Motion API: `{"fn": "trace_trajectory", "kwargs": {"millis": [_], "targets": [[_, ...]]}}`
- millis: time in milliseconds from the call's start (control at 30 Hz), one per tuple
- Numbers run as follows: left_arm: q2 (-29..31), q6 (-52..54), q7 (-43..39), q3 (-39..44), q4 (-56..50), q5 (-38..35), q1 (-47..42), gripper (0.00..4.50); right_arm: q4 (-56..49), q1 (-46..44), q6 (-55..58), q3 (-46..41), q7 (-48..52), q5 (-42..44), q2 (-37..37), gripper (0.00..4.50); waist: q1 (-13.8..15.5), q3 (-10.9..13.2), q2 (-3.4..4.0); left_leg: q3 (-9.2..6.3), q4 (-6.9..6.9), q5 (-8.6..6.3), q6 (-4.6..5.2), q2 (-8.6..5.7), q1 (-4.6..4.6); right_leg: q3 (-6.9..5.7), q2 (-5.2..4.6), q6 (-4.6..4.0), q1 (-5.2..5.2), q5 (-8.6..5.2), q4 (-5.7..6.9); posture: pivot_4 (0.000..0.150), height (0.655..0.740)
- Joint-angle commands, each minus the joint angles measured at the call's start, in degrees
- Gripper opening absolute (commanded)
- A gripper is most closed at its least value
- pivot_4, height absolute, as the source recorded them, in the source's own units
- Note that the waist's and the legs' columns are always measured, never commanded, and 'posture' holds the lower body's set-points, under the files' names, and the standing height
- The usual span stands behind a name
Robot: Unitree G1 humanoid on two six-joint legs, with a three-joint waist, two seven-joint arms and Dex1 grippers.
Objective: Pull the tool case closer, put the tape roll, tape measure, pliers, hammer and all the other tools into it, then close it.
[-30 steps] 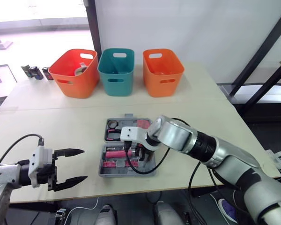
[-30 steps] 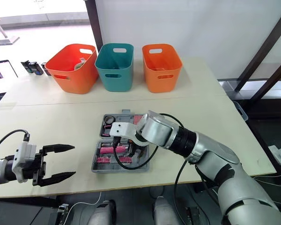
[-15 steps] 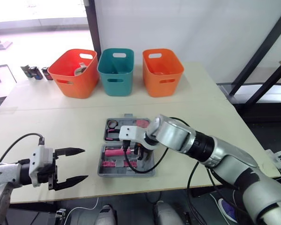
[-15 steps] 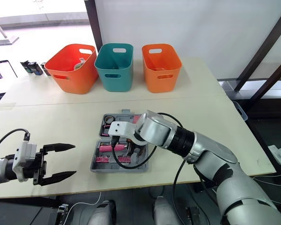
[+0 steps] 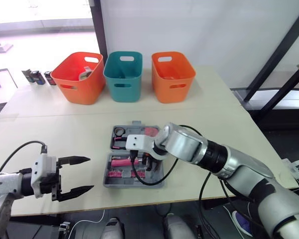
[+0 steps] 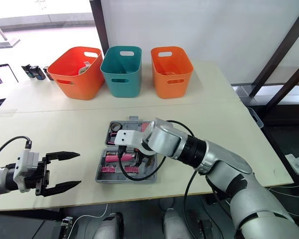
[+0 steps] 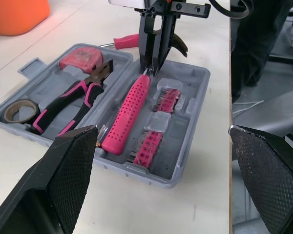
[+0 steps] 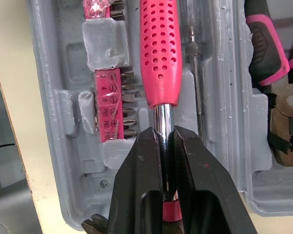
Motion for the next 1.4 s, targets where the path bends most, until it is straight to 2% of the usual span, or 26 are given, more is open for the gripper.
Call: {"fn": "trace_trajectory", "kwargs": {"millis": [33,533,667,700,833,867,1100,1133,1233,1367,1400], "targets": [[0.54,0.08,-0.09,-0.06,-0.74,-0.30,-0.42,4.50,-2.01,-0.41,-0.27,-1.01,-0.38,0.19,1.95,0.03,-0.05,0.00,0.00,0.00,0.00,0.00,0.00,0.01,0.00,0.00,0.01,0.01,0.00,0.00,0.00,0.150,0.7400],[0.54,0.23,-0.07,-0.25,-0.92,-0.24,-0.59,4.50,0.63,0.11,-0.99,-1.61,-1.59,-0.44,4.12,0.03,-1.34,0.00,0.00,-0.02,-0.01,0.00,0.00,0.01,0.00,0.00,0.02,0.16,0.00,0.08,0.04,0.150,0.7400],[0.54,0.39,-0.01,-0.45,-0.97,-0.19,-0.75,4.50,1.34,0.41,-1.27,-2.71,-2.24,-0.47,4.79,1.80,-1.27,0.00,-0.01,-0.03,-0.01,0.00,0.00,0.00,0.00,-0.01,0.01,0.18,0.01,0.09,0.04,0.150,0.7400],[0.54,0.47,0.03,-0.51,-1.01,-0.20,-0.83,4.50,1.58,0.52,-1.20,-3.16,-2.45,-0.40,5.03,2.12,-1.24,0.00,0.00,-0.03,0.00,0.00,0.00,0.01,0.00,-0.01,0.01,0.17,0.01,0.08,0.04,0.150,0.7400],[0.64,0.59,0.11,-0.66,-1.02,-0.23,-0.95,4.50,2.37,0.90,-0.76,-4.46,-3.39,-0.35,5.78,4.25,-1.19,-0.01,-0.01,-0.03,0.01,0.00,0.00,0.00,0.00,-0.01,0.01,0.17,0.03,0.08,0.04,0.150,0.7400],[0.67,0.64,0.22,-0.73,-1.08,-0.27,-1.00,4.50,2.16,1.11,-0.42,-5.11,-3.44,0.04,5.99,4.44,-1.18,-0.01,-0.01,-0.03,0.01,0.00,0.00,0.00,0.00,-0.01,0.01,0.17,0.03,0.09,0.04,0.150,0.7400],[0.73,1.26,0.52,-1.08,-1.25,-0.26,-1.56,4.50,0.36,2.30,-0.30,-11.06,-4.58,1.64,7.12,4.44,-1.20,-0.01,-0.01,-0.04,0.01,0.00,0.00,0.00,0.00,-0.03,0.01,0.19,0.03,0.09,0.04,0.150,0.7400],[0.73,1.33,0.53,-1.12,-1.20,-0.23,-1.70,4.50,-0.13,2.95,-0.78,-12.10,-4.80,1.96,7.35,4.21,-1.21,-0.01,-0.01,-0.05,0.01,0.00,0.00,0.00,0.00,-0.03,0.01,0.19,0.03,0.10,0.04,0.150,0.7400],[0.83,1.48,0.48,-1.23,-0.86,-0.16,-2.20,4.50,-1.50,6.00,-4.28,-15.38,-5.69,2.68,8.22,3.23,-1.17,-0.02,-0.03,-0.05,0.00,0.00,0.00,0.00,0.00,-0.03,0.01,0.20,0.04,0.10,0.04,0.150,0.7400],[0.97,1.86,0.55,-1.33,-0.61,-0.28,-2.95,4.50,-3.65,12.71,-12.34,-20.03,-8.43,2.18,8.76,1.25,-1.10,-0.03,-0.05,-0.07,-0.01,0.00,0.00,0.00,0.00,-0.06,0.01,0.22,0.06,0.10,0.04,0.150,0.7400],[1.02,2.02,0.55,-1.27,-0.63,-0.39,-3.04,4.50,-4.60,15.07,-14.31,-20.66,-8.39,2.19,8.09,0.62,-1.12,-0.03,-0.04,-0.09,0.00,0.00,0.00,0.00,0.00,-0.08,0.01,0.22,0.08,0.10,0.04,0.150,0.7400]]}}
